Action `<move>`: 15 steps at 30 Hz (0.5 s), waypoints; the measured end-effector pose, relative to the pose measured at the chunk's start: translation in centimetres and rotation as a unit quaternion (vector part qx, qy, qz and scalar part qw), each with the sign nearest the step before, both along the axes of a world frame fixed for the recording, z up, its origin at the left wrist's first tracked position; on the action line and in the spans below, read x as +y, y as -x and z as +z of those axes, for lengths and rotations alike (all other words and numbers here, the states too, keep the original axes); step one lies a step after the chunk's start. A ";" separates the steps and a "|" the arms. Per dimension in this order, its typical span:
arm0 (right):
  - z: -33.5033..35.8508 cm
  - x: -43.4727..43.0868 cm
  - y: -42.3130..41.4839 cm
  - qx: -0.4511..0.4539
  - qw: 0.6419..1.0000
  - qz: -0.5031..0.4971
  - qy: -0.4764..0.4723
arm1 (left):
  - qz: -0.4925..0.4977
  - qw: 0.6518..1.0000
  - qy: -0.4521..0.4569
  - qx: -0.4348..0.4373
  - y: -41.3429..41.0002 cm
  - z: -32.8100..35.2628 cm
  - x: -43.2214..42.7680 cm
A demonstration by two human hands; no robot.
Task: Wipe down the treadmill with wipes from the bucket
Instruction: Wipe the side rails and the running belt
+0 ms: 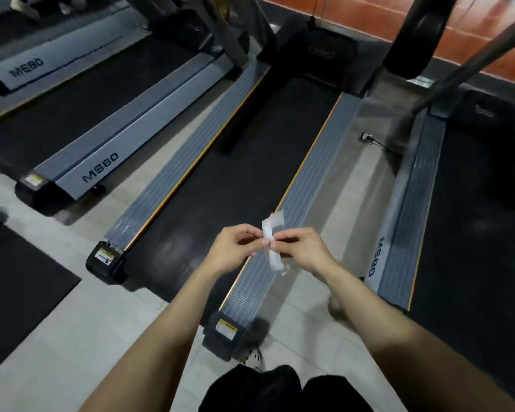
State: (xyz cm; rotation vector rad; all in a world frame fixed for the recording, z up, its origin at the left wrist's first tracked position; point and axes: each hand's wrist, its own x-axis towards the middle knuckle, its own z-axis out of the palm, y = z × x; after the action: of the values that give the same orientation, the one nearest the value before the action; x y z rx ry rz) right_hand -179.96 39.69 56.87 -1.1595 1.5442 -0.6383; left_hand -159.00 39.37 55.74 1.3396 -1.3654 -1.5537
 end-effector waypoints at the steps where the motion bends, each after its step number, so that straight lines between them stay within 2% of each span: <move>1: 0.1 -1.1 -0.1 0.008 1.000 0.023 0.004 | 0.020 1.000 -0.008 0.022 -0.1 0.0 -0.2; 3: 0.3 -3.1 -0.7 0.010 0.998 0.060 0.002 | 0.060 0.998 -0.013 0.028 -0.4 0.1 -0.3; 6: 0.7 -5.7 -2.4 0.015 0.990 0.139 0.007 | 0.133 0.991 0.007 -0.024 -1.3 -0.9 -0.6; 11: -0.9 -10.8 -4.7 0.050 0.957 0.284 0.001 | 0.253 0.966 0.001 -0.054 -2.1 -2.7 -0.3; 13: -2.1 -13.0 -5.4 0.052 0.940 0.338 0.003 | 0.327 0.942 -0.021 -0.071 -1.5 -3.8 0.0; 15: -3.5 -15.1 -5.8 0.040 0.917 0.396 0.008 | 0.423 0.902 -0.040 -0.083 -0.4 -5.6 -0.2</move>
State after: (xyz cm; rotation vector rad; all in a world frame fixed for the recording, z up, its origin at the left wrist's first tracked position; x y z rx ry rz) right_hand -174.15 24.63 53.39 -1.6872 0.9891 -0.0527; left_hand -158.62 39.14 50.10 1.8143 -0.6291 -0.9092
